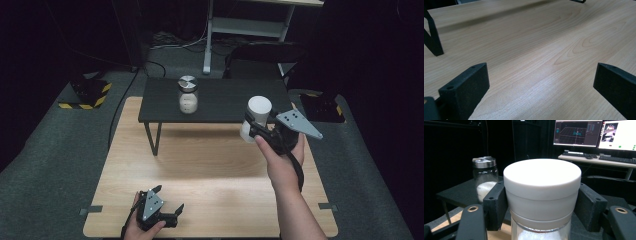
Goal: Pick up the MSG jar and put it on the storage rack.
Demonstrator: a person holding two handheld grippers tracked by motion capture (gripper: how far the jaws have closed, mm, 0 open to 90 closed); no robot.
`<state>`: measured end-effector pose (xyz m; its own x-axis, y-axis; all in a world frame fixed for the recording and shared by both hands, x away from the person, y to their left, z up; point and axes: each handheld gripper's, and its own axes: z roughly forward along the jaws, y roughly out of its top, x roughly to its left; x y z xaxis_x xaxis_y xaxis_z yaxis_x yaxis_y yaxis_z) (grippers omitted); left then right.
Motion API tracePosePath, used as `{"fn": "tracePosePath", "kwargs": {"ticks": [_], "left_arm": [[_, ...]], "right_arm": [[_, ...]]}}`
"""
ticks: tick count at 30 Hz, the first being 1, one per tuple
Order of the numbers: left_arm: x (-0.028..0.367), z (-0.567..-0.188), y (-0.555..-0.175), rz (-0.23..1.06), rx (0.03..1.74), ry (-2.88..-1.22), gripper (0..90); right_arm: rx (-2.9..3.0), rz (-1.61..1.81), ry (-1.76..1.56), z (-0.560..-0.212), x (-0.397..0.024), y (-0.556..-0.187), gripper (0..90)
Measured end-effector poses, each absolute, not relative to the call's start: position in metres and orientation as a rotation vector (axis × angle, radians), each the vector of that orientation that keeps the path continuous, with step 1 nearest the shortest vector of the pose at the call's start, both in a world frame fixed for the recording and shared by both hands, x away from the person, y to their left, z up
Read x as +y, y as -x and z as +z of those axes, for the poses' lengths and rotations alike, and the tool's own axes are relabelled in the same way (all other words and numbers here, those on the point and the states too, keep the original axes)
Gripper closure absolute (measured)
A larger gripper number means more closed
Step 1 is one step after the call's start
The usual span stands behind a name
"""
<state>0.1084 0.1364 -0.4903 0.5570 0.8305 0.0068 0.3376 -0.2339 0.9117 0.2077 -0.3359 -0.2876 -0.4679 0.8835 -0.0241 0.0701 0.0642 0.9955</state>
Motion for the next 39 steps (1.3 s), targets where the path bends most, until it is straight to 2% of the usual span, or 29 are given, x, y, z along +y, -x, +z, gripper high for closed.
{"fn": "tracePosePath", "kwargs": {"ticks": [18, 39], "left_arm": [[0.140, -0.492, -0.108, 0.615, 0.968, -1.793, 0.3], [0.142, -0.492, -0.108, 0.602, 0.974, -1.782, 0.3]], "right_arm": [[1.636, 1.488, -0.981, -0.269, -0.321, -0.243, 33.9], [1.637, 1.456, -1.014, -0.264, -0.300, -0.288, 33.9]]}}
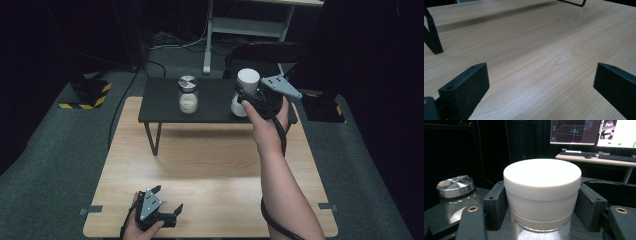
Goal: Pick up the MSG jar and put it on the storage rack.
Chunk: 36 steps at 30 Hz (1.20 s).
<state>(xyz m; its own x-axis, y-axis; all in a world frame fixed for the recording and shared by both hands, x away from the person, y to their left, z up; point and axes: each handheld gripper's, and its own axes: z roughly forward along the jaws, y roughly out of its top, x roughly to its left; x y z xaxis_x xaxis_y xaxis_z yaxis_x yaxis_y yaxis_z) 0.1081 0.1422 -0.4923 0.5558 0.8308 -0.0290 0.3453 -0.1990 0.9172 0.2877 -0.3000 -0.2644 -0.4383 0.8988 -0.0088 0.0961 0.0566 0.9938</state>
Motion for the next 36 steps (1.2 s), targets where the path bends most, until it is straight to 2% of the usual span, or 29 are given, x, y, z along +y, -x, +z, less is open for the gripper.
{"fn": "tracePosePath", "kwargs": {"ticks": [20, 36], "left_arm": [[0.144, -0.493, -0.108, 0.593, 0.976, -1.776, 0.2], [0.145, -0.493, -0.108, 0.584, 0.977, -1.768, 0.2]], "right_arm": [[1.652, 1.428, -1.002, -0.274, -0.282, -0.315, 33.9], [1.631, 1.453, -1.046, -0.285, -0.279, -0.322, 33.9]]}}
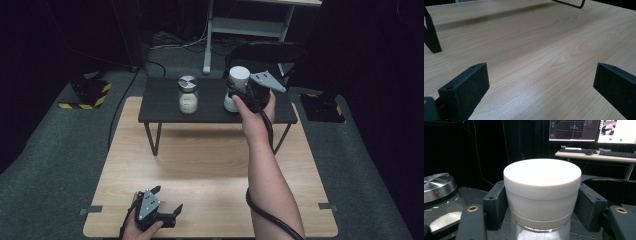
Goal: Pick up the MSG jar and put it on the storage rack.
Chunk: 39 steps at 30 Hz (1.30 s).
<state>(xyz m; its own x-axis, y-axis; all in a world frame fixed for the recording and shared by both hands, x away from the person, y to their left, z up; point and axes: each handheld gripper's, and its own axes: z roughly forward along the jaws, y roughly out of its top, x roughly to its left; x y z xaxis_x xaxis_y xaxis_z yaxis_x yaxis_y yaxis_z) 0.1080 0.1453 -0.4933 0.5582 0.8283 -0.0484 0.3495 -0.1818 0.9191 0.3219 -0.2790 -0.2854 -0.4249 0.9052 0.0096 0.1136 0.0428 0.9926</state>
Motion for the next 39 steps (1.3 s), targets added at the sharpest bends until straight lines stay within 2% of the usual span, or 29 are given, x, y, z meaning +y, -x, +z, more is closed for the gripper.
{"fn": "tracePosePath", "kwargs": {"ticks": [13, 29, 39], "left_arm": [[0.146, -0.494, -0.108, 0.580, 0.978, -1.764, 0.2], [0.146, -0.494, -0.108, 0.580, 0.974, -1.766, 0.2], [0.146, -0.493, -0.108, 0.585, 0.970, -1.773, 0.2]], "right_arm": [[1.620, 1.456, -1.041, -0.287, -0.278, -0.322, 32.6], [1.623, 1.465, -1.066, -0.286, -0.278, -0.319, 2.0], [1.610, 1.504, -1.038, -0.289, -0.288, -0.307, 0.1]]}}
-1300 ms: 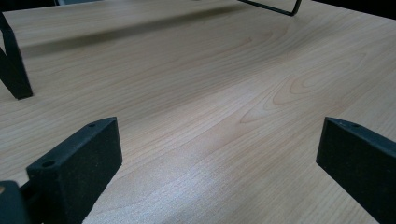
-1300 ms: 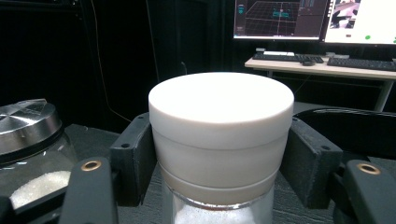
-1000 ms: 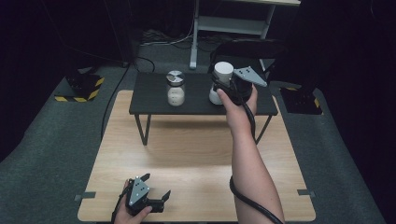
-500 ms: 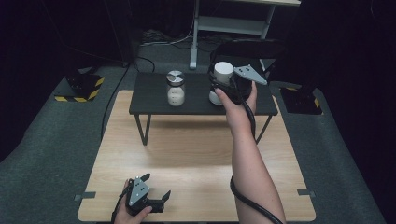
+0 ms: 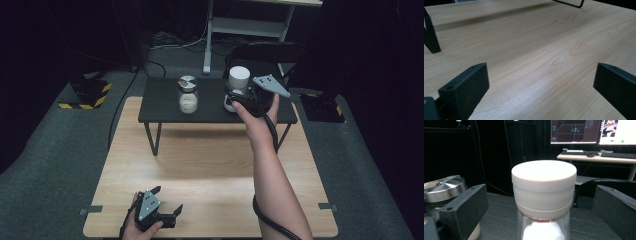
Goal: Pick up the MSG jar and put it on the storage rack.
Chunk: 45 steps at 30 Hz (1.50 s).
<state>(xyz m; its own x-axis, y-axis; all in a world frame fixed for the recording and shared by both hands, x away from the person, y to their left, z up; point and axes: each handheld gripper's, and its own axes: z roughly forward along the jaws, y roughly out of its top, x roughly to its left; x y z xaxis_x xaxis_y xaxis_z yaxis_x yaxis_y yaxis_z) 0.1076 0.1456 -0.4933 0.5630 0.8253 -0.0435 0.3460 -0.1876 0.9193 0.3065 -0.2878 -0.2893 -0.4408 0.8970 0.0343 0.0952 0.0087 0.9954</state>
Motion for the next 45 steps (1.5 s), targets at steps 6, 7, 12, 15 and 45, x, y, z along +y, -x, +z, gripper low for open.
{"fn": "tracePosePath", "kwargs": {"ticks": [6, 7, 12, 15, 45], "left_arm": [[0.145, -0.493, -0.107, 0.587, 0.968, -1.779, 0.2], [0.145, -0.493, -0.107, 0.590, 0.965, -1.779, 0.2], [0.145, -0.493, -0.107, 0.587, 0.968, -1.778, 0.2], [0.144, -0.493, -0.107, 0.592, 0.966, -1.780, 0.2], [0.143, -0.493, -0.106, 0.597, 0.960, -1.784, 0.2]], "right_arm": [[1.609, 1.522, -1.021, -0.293, -0.294, -0.298, 0.0], [1.608, 1.528, -1.015, -0.295, -0.296, -0.295, 0.1], [1.609, 1.541, -0.998, -0.298, -0.303, -0.286, 0.1], [1.614, 1.544, -0.985, -0.300, -0.306, -0.280, 0.1], [1.645, 1.591, -0.885, -0.338, -0.331, -0.228, 0.1]]}}
